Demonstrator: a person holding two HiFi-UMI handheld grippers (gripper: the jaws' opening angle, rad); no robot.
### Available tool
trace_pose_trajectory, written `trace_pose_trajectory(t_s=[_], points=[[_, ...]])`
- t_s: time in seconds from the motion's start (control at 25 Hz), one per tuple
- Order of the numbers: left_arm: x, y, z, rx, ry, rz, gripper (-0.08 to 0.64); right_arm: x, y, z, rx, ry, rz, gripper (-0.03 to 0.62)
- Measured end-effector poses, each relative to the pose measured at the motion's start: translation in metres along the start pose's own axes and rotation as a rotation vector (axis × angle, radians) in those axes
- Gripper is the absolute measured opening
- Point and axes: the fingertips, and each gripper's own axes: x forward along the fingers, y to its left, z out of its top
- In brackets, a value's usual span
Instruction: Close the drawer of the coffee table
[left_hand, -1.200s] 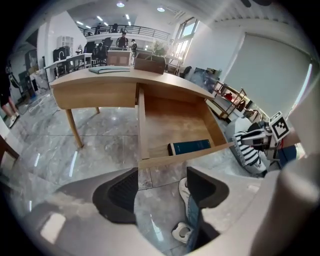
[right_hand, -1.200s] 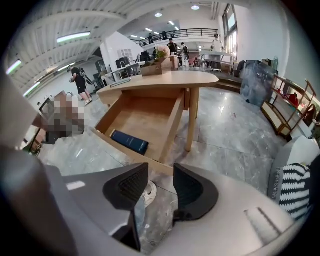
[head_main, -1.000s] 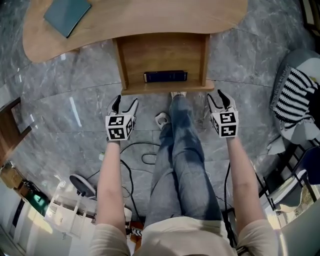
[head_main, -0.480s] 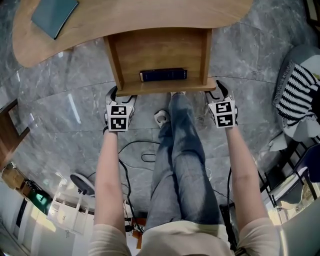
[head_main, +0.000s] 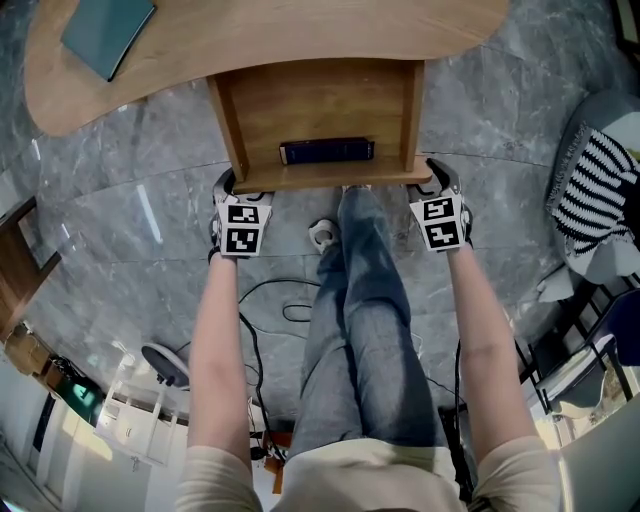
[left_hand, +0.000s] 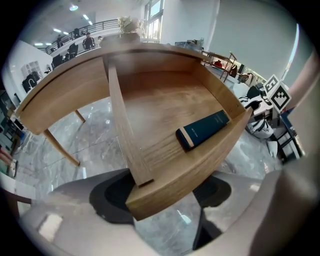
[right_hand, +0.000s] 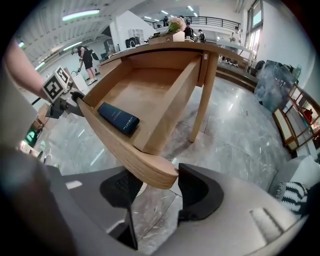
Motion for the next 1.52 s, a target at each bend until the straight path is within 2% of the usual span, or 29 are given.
trace_pose_trajectory(t_s=[0.28,0.64,1.0,1.2,1.52], points=[[-0.003,0.002,0.000,0.013,0.043,0.012,0.339,-0.002,0.001,0.001,0.006,0.045,0.007,0.215],[-0.023,0.001,0.007,-0.007,0.061,-0.022,0.337,-0.021,0.004,0.009,0.041,0.065,0.021,0.215],[-0.047,-0.003,0.024,0.001,0.034,-0.021,0.336,-0.044,0.002,0.019,0.048,0.050,0.029,0.213],[-0.053,-0.004,0.021,-0.021,0.043,-0.021,0.336,-0.051,0.002,0.023,0.049,0.047,0.034,0.213],[-0.062,-0.004,0.027,-0.010,0.025,-0.013,0.336,-0.061,0.002,0.028,0.053,0.048,0.036,0.213]])
